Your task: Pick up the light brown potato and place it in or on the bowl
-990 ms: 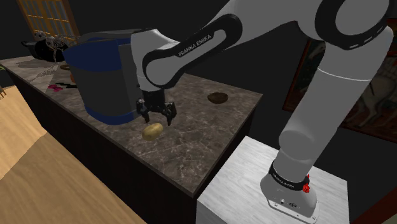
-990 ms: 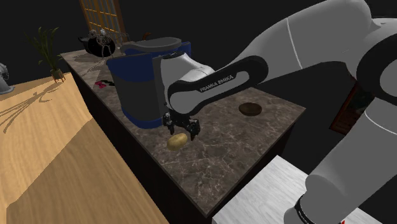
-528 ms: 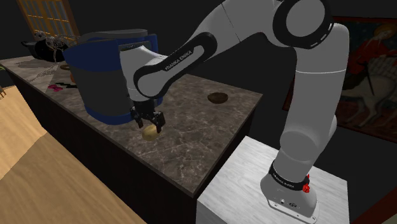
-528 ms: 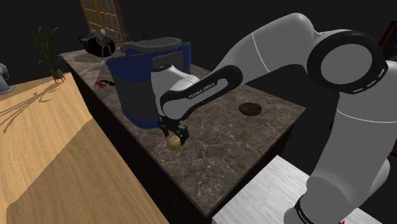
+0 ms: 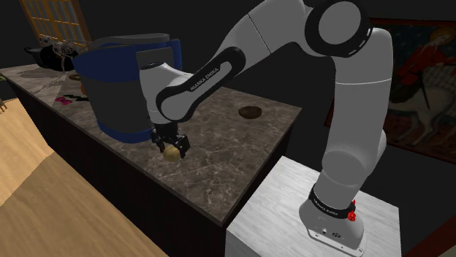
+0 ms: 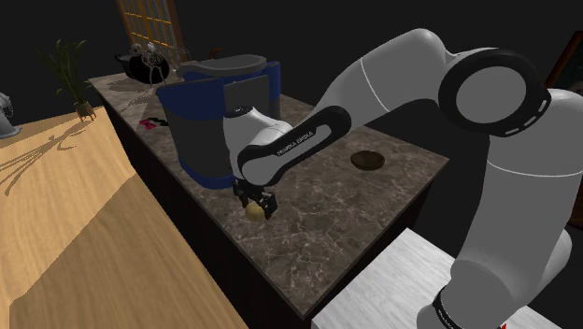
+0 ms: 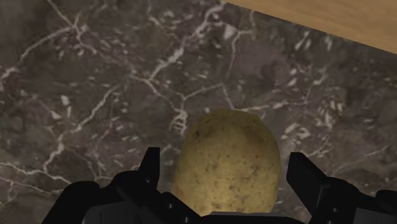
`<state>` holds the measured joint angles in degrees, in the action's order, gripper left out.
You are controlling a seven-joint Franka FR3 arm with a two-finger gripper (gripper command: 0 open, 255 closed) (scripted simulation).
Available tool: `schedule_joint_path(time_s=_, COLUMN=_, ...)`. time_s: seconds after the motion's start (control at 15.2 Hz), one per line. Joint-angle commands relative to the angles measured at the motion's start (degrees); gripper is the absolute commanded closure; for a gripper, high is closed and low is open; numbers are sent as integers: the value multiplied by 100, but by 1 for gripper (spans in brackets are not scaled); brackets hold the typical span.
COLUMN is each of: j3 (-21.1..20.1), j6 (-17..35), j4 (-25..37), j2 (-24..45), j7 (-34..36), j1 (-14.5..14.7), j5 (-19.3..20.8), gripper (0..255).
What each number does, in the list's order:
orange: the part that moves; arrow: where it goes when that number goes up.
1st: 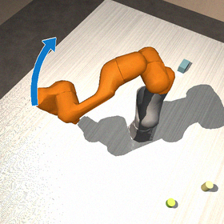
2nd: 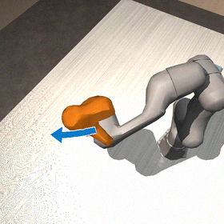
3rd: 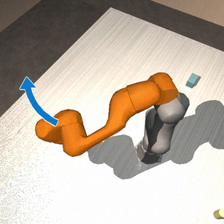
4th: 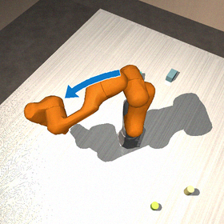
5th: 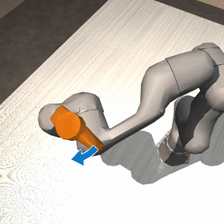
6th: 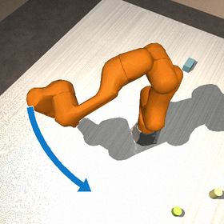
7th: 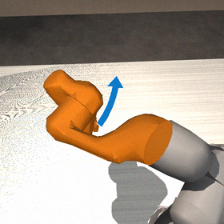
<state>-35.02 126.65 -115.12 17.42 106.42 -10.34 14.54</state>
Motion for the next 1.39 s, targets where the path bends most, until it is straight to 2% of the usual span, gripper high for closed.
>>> schedule_joint_path(time_s=0.0, j3=2, j6=9, j4=-2, j2=7, j7=6, j1=3, j5=6, gripper=0)
schedule_joint_path(time_s=0.26, j3=2, j6=8, j4=-2, j2=7, j7=6, j1=3, j5=6, gripper=0)
schedule_joint_path(time_s=0.33, j3=2, j6=8, j4=-2, j2=7, j7=6, j1=3, j5=6, gripper=255)
schedule_joint_path(time_s=0.92, j3=2, j6=9, j4=-2, j2=7, j7=6, j1=3, j5=6, gripper=255)
schedule_joint_path(time_s=1.32, j3=-91, j6=-366, j4=155, j2=-270, j7=-155, j1=-72, j5=-225, gripper=255)
